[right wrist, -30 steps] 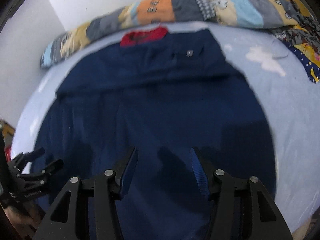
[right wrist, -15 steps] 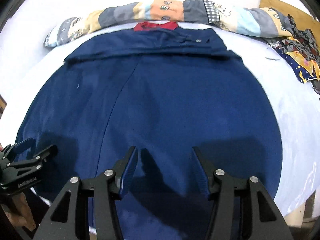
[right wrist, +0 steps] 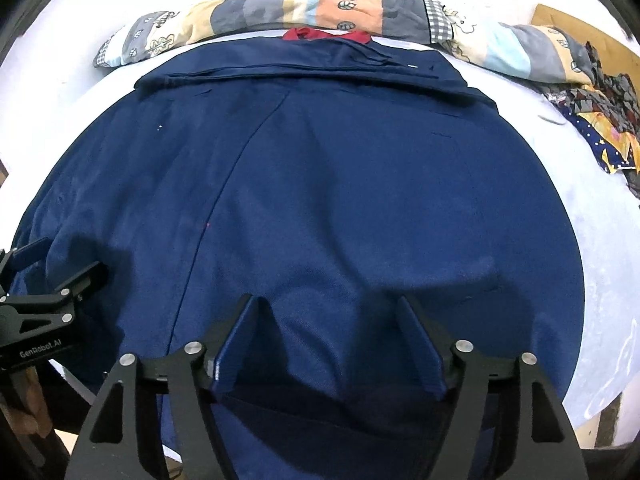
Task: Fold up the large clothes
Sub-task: 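Grasp the jacket hem with both grippers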
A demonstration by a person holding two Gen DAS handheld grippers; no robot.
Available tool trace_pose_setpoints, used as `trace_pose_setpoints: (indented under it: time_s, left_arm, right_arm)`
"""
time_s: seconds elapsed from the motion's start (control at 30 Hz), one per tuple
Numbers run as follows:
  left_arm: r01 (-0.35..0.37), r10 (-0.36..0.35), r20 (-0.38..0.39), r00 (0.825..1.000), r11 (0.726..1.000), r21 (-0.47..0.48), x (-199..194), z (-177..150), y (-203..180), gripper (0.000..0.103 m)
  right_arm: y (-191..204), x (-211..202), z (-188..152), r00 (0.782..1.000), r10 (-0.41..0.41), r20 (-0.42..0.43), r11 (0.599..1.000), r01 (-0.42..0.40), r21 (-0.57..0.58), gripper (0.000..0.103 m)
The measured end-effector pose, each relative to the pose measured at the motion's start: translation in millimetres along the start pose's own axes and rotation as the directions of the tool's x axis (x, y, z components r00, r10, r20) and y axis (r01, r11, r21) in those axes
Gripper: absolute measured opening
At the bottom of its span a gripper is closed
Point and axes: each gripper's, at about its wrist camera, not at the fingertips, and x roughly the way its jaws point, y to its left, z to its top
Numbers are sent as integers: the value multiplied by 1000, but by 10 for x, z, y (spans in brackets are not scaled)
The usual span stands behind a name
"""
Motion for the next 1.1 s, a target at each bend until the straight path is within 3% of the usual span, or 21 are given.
trace_pose_setpoints:
  time_s: [1.1]
  left_arm:
    - [5, -5, 3, 1000, 1000, 7, -13, -11, 0, 103]
  right_arm:
    - [22, 63, -43, 1000, -10, -5, 1000, 10, 9, 102]
